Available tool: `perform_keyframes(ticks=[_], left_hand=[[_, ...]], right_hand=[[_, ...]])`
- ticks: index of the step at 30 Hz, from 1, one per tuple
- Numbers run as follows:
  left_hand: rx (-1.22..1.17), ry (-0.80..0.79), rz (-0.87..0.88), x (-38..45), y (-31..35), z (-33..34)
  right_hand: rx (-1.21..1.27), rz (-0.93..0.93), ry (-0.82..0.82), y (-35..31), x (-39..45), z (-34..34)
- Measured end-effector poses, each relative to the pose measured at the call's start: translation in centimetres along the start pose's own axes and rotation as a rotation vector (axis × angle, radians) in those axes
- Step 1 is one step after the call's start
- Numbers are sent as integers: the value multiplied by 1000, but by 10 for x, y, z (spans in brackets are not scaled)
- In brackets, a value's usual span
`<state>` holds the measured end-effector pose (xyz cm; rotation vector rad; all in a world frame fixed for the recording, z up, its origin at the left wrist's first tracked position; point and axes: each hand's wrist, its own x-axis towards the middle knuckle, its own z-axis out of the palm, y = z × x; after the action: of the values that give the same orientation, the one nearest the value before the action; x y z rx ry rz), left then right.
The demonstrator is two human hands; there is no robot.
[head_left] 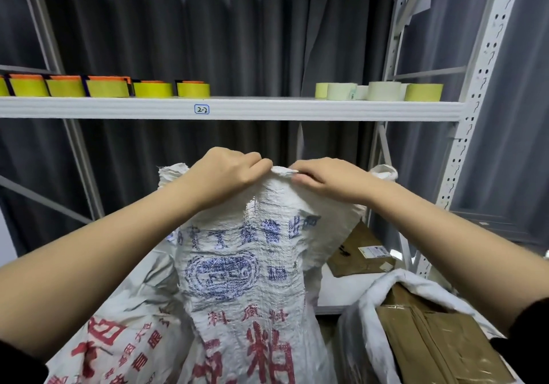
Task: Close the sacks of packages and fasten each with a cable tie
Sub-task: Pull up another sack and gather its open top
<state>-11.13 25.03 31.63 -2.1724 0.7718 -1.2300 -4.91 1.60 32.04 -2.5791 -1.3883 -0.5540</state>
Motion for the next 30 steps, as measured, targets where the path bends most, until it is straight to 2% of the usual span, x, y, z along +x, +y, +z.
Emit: perform_keyframes(ticks=[2, 5, 6, 8, 10, 12, 13, 15, 16, 18, 19, 21, 22, 25, 27, 30], left_hand=[[-235, -65, -163, 3, 5, -7], [-677, -385, -547, 14, 6, -17], [-853, -434, -602, 17, 6, -20], [-1100, -419, -638, 20, 5, -19], [-1204, -399, -642, 21, 4, -20], [-1092, -352, -617, 17, 4, -15], [-896, -326, -580, 14, 5, -13], [-397, -171, -385, 7, 5, -7], [-260, -114, -267, 1, 4, -3], [-161, -83, -166, -7, 5, 3], [-153, -72, -164, -8, 6, 6], [-221, -126, -274, -3, 9, 6], [-270, -228, -349, 2, 10, 2], [-733, -519, -509, 10, 8, 0], [-980, -518, -514, 11, 9, 0], [-933, -378, -467, 13, 15, 1]], right_hand=[[-96, -30, 69, 2, 1, 3], [-379, -230, 366, 10, -3, 7], [-458, -269, 417, 12, -5, 9], [-546, -285, 489, 17, -6, 15], [-516, -268, 493, 20, -7, 19], [-333, -213, 389, 13, -8, 16], [-174, -146, 289, 10, -9, 13], [160, 11, 68, 12, -10, 7], [237, 61, -21, 16, -12, 6], [158, 113, -96, 22, -18, 5], [80, 115, -98, 24, -21, 8], [-104, 95, -44, 21, -23, 13], [-182, 41, 39, 21, -23, 16], [-347, -155, 321, 30, -25, 17], [-439, -190, 366, 40, -27, 20], [-525, -178, 369, 49, -30, 25]])
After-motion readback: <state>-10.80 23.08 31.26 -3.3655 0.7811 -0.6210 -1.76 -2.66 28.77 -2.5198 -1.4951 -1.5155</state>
